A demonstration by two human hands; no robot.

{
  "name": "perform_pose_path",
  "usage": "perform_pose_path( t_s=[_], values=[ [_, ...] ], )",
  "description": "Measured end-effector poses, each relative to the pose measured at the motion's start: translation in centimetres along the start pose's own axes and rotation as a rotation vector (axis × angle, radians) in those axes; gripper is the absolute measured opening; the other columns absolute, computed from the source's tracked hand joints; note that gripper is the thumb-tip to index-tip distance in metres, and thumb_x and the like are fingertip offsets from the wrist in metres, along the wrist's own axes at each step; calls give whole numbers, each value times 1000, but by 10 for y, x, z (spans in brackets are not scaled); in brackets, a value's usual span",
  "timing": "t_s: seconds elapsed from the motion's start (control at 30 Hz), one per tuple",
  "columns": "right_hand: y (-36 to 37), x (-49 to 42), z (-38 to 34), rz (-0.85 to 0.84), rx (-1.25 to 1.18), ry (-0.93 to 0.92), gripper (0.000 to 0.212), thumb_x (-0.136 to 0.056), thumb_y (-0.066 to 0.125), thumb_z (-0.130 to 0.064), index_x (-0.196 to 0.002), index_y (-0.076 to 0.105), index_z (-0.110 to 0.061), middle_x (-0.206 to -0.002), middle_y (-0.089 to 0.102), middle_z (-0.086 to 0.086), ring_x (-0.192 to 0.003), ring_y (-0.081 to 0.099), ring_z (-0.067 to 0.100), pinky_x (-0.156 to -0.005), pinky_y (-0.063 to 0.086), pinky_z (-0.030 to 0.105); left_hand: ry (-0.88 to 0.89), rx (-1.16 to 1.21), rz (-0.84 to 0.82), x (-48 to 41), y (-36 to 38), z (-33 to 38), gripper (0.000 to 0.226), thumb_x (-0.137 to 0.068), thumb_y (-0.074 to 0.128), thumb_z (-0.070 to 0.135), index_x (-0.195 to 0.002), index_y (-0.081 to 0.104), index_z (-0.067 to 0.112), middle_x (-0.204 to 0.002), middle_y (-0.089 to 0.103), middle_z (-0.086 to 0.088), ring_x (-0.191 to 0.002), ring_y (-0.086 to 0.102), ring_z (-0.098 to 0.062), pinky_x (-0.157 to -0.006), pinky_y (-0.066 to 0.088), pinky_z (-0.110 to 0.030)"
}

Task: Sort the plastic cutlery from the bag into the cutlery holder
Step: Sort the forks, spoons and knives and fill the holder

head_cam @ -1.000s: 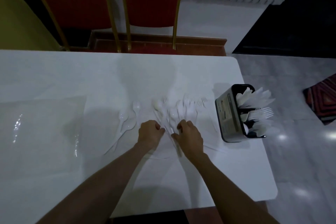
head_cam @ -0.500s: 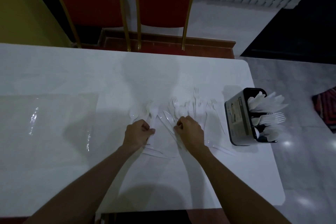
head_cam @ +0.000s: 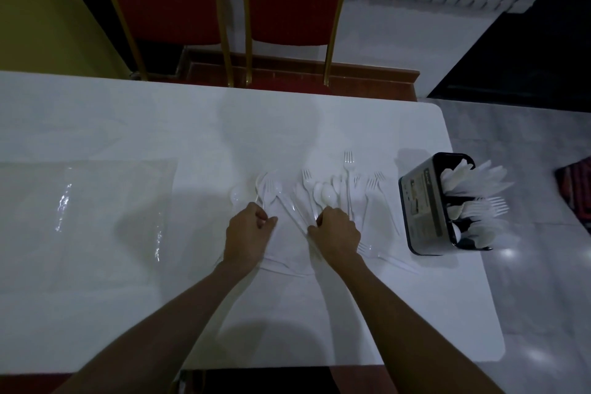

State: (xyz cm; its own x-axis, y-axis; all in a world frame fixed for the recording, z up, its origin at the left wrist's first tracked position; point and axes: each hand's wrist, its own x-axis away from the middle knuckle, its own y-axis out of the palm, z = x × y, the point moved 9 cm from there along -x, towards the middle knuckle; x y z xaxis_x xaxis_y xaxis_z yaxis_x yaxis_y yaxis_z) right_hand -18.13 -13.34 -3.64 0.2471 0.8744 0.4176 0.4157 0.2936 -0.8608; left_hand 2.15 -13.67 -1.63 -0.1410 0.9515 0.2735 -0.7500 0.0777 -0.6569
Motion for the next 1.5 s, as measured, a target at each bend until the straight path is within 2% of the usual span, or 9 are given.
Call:
perform_pose_path(
  t_s=[0.13, 0.27, 0.4, 0.53, 0.73, 0.87, 1.0, 1.17, 1.5],
  values=[
    [1, -2, 6, -43, -15, 10, 37, -83, 64, -26, -59, 37, -22, -72, 45, 1, -62, 46, 16, -58, 35, 21, 5, 33, -49, -1, 22, 23, 23, -86, 66, 30, -80, 69, 8, -72, 69, -3, -65, 63, -14, -70, 53, -29],
    [-15, -2, 17, 0, -181, 73, 38, -81, 67, -22, -54, 39, -20, -52, 36, -4, -44, 33, 9, -47, 26, 19, -124, -15, -49, -14, 36, 31, 46, -85, 63, 45, -61, 67, 6, -48, 59, 0, -49, 58, -12, -66, 52, -27],
    [-28, -4, 22, 18, -290, 52, 20, -80, 70, -26, -79, 54, -13, -69, 53, -1, -63, 53, 15, -55, 39, 23, -196, -80, -108, -24, 48, 17, 39, -77, 69, 41, -74, 70, 2, -75, 70, -14, -75, 68, -27, -66, 52, -29],
    [-33, -8, 15, 7, -382, 13, 21, -79, 73, -21, -89, 56, -12, -77, 58, -1, -68, 58, 15, -64, 50, 26, -226, -67, -114, -21, 40, 6, 23, -73, 66, 20, -60, 69, 2, -61, 66, -13, -65, 65, -28, -58, 50, -28],
    [-33, -9, 13, 19, -455, 20, 12, -78, 69, -15, -69, 63, -10, -68, 65, 11, -62, 63, 24, -72, 59, 40, -157, -91, -70, -17, 23, -7, 24, -78, 65, 14, -58, 63, 1, -56, 61, -11, -56, 56, -21, -55, 41, -29],
    [-27, -7, 8, 8, -507, 30, 14, -80, 71, -19, -84, 69, -6, -76, 70, 9, -63, 70, 26, -70, 60, 38, -134, -163, -87, -11, 32, -9, 37, -76, 69, 42, -66, 62, 7, -67, 66, -9, -67, 63, -23, -59, 41, -27],
    [-23, -3, 2, -52, -507, -13, 15, -82, 72, -14, -87, 64, -2, -74, 64, 5, -68, 70, 28, -71, 60, 40, -149, -190, -156, -11, 40, -8, 26, -77, 68, 28, -70, 63, 4, -72, 67, -15, -73, 65, -28, -61, 45, -30],
    [-41, 2, 0, -65, -512, -65, 15, -79, 74, -14, -77, 63, -5, -72, 67, 4, -67, 71, 23, -75, 60, 44, -103, -87, -191, -12, 23, 13, 17, -79, 67, 19, -66, 67, 7, -50, 55, 4, -49, 53, -11, -54, 43, -23],
    [-221, 24, 42, 235, -581, -171, 10, -75, 80, -19, -75, 71, -22, -73, 71, -3, -72, 69, 13, -69, 56, 28, 226, 562, -169, -19, 0, 183, 11, -87, 66, 12, -95, 61, 6, -88, 72, -9, -78, 72, -17, -76, 60, -29]
  ],
)
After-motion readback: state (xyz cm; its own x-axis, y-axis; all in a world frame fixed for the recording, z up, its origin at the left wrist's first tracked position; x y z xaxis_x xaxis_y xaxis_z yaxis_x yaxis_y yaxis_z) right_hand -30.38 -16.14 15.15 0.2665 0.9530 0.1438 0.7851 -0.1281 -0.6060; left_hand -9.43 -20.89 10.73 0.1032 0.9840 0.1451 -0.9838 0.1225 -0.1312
